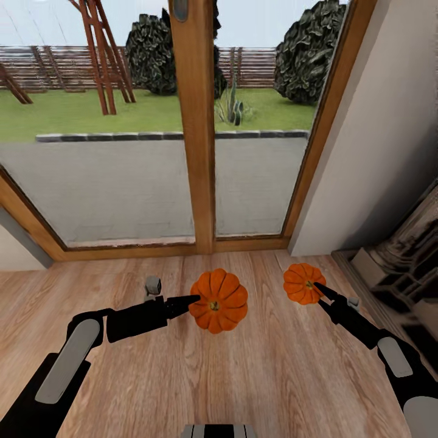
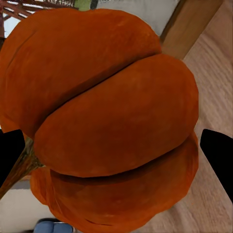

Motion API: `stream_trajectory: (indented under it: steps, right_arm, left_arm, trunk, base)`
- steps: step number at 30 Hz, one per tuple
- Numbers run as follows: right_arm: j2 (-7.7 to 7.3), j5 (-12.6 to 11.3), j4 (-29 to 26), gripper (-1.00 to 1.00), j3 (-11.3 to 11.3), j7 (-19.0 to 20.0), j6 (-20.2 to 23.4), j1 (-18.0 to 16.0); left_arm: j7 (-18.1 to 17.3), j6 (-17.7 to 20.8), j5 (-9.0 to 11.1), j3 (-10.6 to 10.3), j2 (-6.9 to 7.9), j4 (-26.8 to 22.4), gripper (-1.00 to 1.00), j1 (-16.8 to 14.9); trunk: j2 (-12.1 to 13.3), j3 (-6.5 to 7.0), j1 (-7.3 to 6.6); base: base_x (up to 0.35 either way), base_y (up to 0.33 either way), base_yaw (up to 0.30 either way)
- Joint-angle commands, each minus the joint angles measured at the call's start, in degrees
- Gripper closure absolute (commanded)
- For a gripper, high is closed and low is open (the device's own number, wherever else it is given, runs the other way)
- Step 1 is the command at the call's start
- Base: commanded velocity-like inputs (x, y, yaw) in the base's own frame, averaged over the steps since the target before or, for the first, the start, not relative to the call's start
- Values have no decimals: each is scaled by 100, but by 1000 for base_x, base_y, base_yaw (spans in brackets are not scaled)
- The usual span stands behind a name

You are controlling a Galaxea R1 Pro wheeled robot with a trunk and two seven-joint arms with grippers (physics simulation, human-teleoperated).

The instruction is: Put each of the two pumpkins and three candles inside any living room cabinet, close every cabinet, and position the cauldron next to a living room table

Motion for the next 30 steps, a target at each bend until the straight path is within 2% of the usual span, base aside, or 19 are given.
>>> stream_trajectory:
  steps: [1, 13, 22, 30]
  right_arm:
    - [1, -14, 3, 100, -10, 3, 34, -3]
    - [4, -14, 3, 100, -2, 3, 33, -3]
    - [11, -14, 3, 100, 6, 3, 29, -3]
    - [10, -14, 3, 100, 5, 3, 28, -3]
  left_arm:
    - [-45, 7, -35, -2, 3, 1, 100, -1]
    - [-49, 7, -35, -2, 3, 0, 100, -1]
    - [-49, 7, -35, -2, 3, -1, 100, 4]
    - [-56, 7, -30, -2, 3, -7, 100, 5]
  trunk:
    - [0, 19, -3]
    - [16, 288, -34]
    - [28, 508, -58]
    - [28, 528, -58]
  base:
    - [0, 0, 0]
    - [0, 0, -27]
    - [0, 0, -244]
    - [0, 0, -269]
